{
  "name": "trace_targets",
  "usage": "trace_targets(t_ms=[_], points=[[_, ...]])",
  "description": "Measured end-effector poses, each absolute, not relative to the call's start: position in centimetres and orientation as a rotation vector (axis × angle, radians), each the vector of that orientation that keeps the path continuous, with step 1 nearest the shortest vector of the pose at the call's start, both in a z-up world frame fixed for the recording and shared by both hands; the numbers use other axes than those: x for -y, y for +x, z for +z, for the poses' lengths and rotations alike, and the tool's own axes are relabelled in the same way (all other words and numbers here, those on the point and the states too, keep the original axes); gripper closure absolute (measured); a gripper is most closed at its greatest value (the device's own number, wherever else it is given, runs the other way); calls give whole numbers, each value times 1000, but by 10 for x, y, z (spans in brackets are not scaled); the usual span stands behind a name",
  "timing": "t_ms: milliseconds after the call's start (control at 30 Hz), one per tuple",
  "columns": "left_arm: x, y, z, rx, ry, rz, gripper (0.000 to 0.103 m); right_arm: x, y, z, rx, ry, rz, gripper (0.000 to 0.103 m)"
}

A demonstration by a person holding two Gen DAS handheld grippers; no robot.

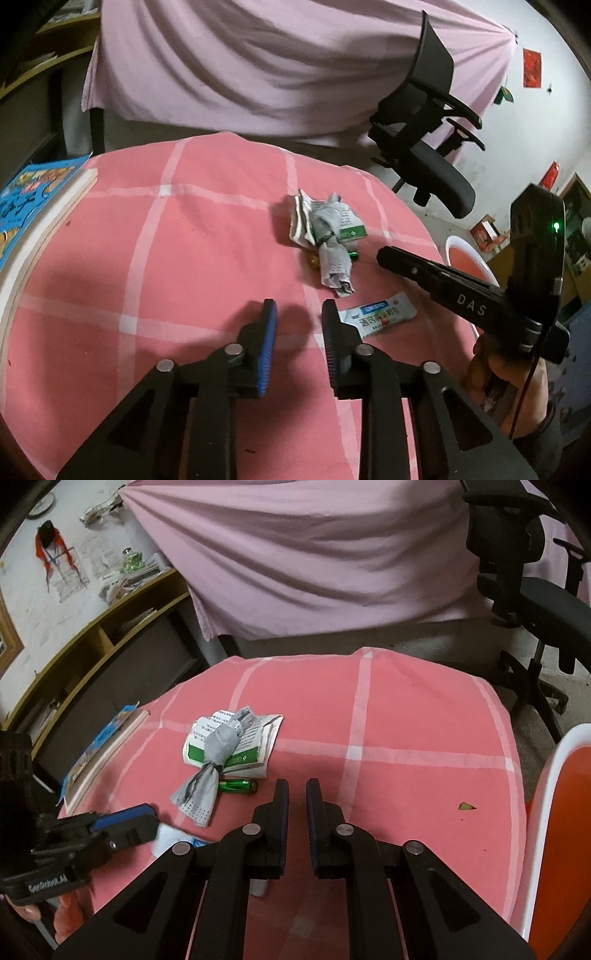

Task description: Collect trash

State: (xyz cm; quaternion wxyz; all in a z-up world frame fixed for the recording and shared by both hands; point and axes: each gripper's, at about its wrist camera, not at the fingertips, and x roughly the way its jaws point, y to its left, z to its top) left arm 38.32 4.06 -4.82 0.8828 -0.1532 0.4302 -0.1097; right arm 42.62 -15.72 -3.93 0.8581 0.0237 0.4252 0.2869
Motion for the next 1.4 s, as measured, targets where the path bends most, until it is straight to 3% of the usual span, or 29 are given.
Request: trace_targets(t_ms=[833, 967, 1167, 1233, 1267, 1300, 1400], points=[[-16, 417, -54, -860, -316, -265, 77, 172, 434, -44, -919, 140, 561, 94], [-17, 412, -49, -836, -327, -314, 60, 171, 434, -44, -922, 147, 563, 94], [-12, 423, -43, -813, -329, -272, 59, 173, 434, -44, -921, 150, 563, 94], [-12, 431, -46, -836, -334, -255, 59, 173, 434, -44, -921, 151, 562, 94], [-13, 433, -48, -850, -344, -255, 64, 173, 434, -44, -921, 153, 561, 94], [-14, 435, -51, -864, -346, -251, 76, 174, 434, -45, -922, 154, 562, 94], [-13, 438, -56, -896, -331, -247, 89, 172, 435, -45, -924, 154, 560, 94]])
